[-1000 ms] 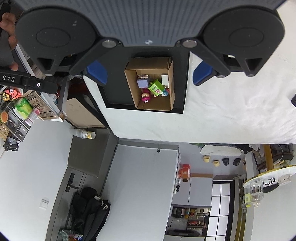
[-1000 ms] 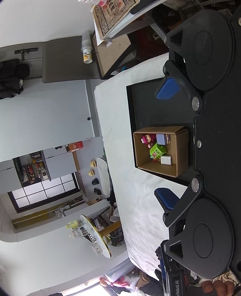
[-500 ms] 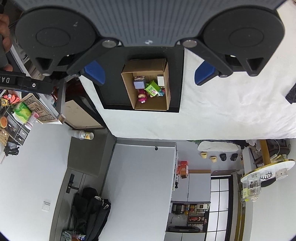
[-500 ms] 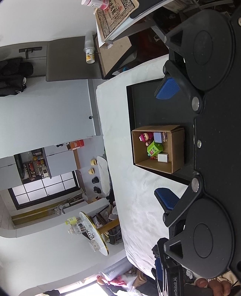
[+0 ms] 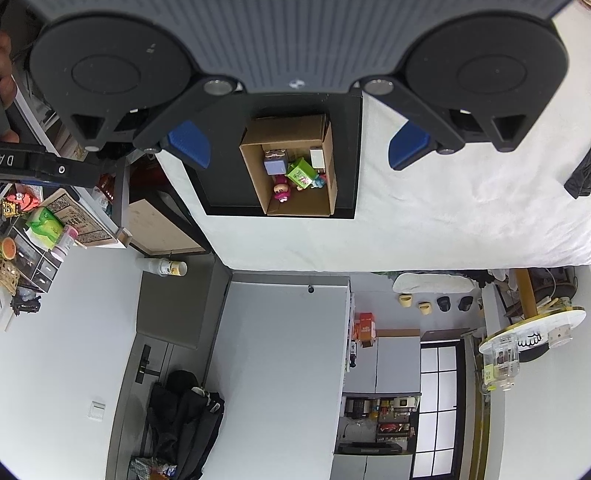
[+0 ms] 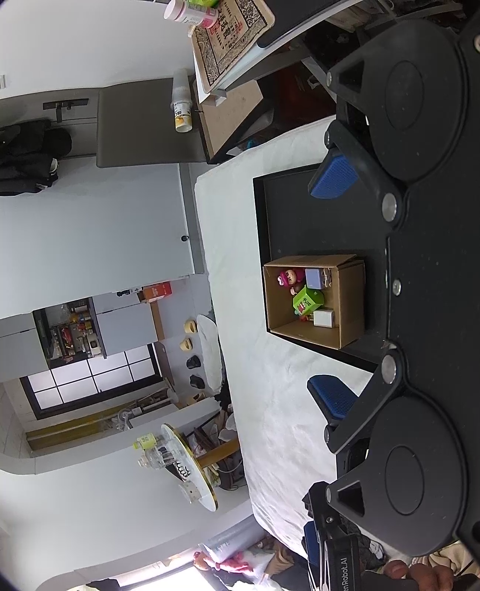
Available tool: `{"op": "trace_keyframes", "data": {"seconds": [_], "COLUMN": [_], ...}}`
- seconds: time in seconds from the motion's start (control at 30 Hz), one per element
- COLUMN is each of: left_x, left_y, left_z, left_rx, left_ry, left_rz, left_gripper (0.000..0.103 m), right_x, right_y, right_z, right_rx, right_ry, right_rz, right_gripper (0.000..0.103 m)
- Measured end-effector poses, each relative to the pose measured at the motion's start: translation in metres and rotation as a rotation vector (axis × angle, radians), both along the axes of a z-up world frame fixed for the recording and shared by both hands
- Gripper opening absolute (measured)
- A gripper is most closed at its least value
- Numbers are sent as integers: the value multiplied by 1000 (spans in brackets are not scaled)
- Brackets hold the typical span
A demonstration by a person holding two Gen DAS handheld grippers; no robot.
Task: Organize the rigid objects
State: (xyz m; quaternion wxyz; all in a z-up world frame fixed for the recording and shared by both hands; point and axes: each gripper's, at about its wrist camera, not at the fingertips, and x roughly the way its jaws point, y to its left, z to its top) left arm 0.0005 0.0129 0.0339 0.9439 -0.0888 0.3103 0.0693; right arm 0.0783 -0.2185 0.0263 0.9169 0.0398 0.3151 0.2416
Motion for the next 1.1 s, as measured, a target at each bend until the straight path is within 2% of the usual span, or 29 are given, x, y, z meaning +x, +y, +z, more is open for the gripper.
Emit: {"op": "trace_keyframes", "data": {"seconds": [0.53, 0.73, 1.1], "left_x": [-3, -4, -4], "left_y": [2, 4, 2], "left_z": [-1, 0, 1], "left_rx": [10, -29, -15], "left_ry": [2, 1, 6], "left_rz": [1, -21, -20], "left_gripper": [102, 102, 102], "right_x": [-2, -2, -3], "right_y": [2, 2, 4], "right_z": [0, 0, -2], "right_rx": [-2, -5, -13], "right_ry": [-3, -3, -6], "right_rz": [1, 3, -8], "right_gripper": [103, 103, 103]}}
